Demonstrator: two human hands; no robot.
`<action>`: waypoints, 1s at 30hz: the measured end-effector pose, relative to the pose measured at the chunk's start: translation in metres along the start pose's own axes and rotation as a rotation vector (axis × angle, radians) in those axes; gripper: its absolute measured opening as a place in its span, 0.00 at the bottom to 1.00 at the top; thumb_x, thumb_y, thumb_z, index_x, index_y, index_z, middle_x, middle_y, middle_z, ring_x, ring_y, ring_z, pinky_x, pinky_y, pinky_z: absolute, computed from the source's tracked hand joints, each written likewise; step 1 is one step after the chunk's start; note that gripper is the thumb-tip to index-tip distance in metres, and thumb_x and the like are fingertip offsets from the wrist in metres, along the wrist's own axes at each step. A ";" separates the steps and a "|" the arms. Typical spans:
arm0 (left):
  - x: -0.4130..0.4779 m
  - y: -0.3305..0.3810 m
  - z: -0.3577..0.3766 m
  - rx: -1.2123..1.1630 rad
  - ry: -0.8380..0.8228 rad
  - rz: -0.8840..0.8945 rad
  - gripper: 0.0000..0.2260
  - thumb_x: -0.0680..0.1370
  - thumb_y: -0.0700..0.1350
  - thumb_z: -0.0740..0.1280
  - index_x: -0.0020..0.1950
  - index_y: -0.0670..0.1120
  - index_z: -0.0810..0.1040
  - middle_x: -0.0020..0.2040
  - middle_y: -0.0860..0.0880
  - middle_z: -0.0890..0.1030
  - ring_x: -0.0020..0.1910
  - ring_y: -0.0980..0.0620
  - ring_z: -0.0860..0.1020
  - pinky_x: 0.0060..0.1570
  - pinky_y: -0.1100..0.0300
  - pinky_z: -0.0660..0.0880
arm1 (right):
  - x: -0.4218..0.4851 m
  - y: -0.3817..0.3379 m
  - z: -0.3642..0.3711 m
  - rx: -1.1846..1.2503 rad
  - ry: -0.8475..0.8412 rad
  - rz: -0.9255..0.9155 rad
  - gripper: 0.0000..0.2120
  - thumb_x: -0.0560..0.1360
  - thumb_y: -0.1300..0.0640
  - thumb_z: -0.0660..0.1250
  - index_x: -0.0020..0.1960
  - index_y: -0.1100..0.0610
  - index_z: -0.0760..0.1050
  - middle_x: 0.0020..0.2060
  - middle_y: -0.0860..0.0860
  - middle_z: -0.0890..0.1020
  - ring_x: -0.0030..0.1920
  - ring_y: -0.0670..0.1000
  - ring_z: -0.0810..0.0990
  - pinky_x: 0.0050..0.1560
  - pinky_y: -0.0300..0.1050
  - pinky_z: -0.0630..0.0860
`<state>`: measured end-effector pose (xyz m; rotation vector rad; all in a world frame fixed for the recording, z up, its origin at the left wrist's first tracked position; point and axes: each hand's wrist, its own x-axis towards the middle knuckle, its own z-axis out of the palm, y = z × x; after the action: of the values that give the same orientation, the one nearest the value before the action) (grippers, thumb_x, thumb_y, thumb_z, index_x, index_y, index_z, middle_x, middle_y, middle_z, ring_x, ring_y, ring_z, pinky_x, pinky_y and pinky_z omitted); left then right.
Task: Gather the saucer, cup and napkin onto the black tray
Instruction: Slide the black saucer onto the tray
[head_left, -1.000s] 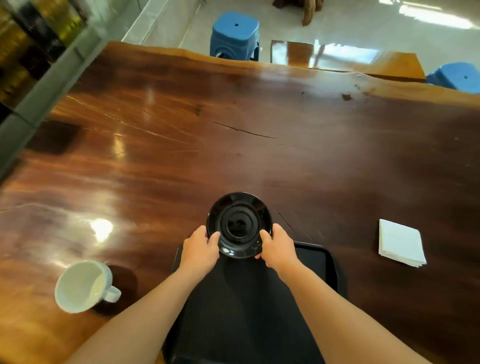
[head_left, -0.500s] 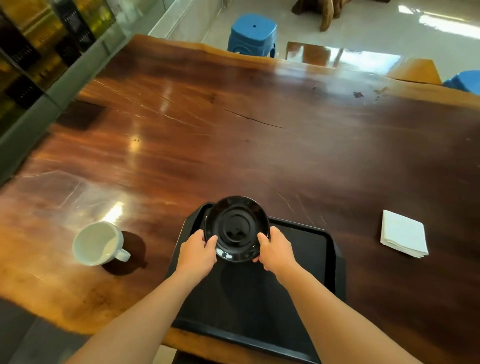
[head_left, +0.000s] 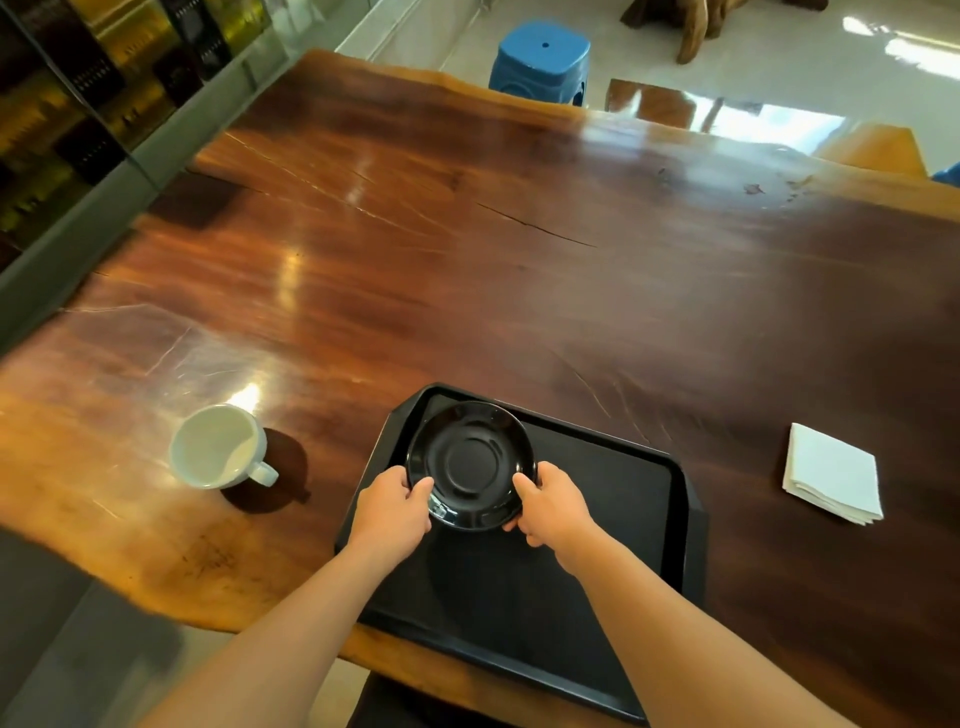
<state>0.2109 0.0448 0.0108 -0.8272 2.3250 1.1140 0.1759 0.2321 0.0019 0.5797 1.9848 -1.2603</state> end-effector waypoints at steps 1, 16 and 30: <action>0.001 -0.001 -0.001 0.003 -0.004 -0.006 0.16 0.83 0.49 0.64 0.39 0.44 0.67 0.33 0.45 0.83 0.33 0.50 0.80 0.33 0.58 0.71 | 0.000 0.000 0.001 0.005 -0.006 0.000 0.09 0.85 0.56 0.57 0.48 0.58 0.69 0.41 0.61 0.82 0.16 0.40 0.71 0.21 0.38 0.66; 0.026 -0.011 0.005 0.016 -0.013 -0.051 0.17 0.82 0.48 0.65 0.37 0.45 0.65 0.28 0.48 0.79 0.31 0.49 0.82 0.32 0.57 0.73 | 0.015 0.006 0.008 0.022 -0.040 0.071 0.09 0.85 0.54 0.58 0.53 0.59 0.72 0.35 0.58 0.84 0.27 0.48 0.71 0.25 0.39 0.69; 0.040 -0.006 0.007 0.027 -0.030 -0.046 0.15 0.84 0.46 0.64 0.40 0.43 0.65 0.35 0.36 0.84 0.16 0.58 0.73 0.17 0.69 0.68 | 0.029 0.005 0.010 0.050 -0.067 0.102 0.09 0.85 0.53 0.58 0.48 0.56 0.70 0.35 0.56 0.84 0.26 0.48 0.73 0.26 0.40 0.69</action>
<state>0.1866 0.0343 -0.0212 -0.8438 2.2802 1.0664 0.1641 0.2254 -0.0256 0.6467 1.8493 -1.2538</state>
